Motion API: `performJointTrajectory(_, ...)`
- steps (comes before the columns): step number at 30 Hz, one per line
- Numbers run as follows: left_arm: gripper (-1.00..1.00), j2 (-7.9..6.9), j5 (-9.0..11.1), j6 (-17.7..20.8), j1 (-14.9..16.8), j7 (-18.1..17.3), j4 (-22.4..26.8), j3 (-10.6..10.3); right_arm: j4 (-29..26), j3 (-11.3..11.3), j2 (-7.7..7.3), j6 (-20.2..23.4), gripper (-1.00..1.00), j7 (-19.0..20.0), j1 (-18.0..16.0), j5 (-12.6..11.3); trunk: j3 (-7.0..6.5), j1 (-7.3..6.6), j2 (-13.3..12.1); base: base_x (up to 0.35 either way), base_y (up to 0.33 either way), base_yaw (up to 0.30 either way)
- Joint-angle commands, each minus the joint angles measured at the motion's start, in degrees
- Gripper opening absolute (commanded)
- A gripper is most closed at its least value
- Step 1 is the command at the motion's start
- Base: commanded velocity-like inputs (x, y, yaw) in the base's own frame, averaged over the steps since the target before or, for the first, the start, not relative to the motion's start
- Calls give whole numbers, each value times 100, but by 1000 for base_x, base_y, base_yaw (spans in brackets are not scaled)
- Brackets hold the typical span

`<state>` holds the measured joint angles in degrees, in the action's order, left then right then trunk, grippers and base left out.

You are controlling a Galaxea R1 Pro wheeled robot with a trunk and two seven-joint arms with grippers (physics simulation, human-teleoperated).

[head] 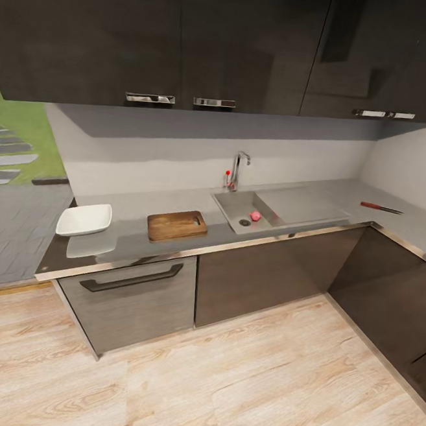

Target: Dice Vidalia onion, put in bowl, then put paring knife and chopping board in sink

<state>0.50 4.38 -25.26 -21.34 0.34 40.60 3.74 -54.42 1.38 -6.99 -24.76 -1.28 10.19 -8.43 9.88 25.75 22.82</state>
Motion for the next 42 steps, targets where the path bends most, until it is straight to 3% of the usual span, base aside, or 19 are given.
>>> performJointTrajectory(1,100,3,36,-5,-2,-8,8,4,-3,17,-1,-11,100,-13,1,-38,9,4,10,0,0,0)
performJointTrajectory(7,100,3,39,-12,-2,-3,22,4,1,32,6,-11,100,-13,1,-49,9,4,10,0,-61,0)
performJointTrajectory(22,100,3,41,-14,-2,-5,19,4,1,45,21,-12,100,-13,1,-61,9,4,10,0,-306,10)
performJointTrajectory(42,100,3,42,-11,-2,-2,20,4,1,46,22,-12,100,-14,1,-63,-21,4,10,23,-296,193)
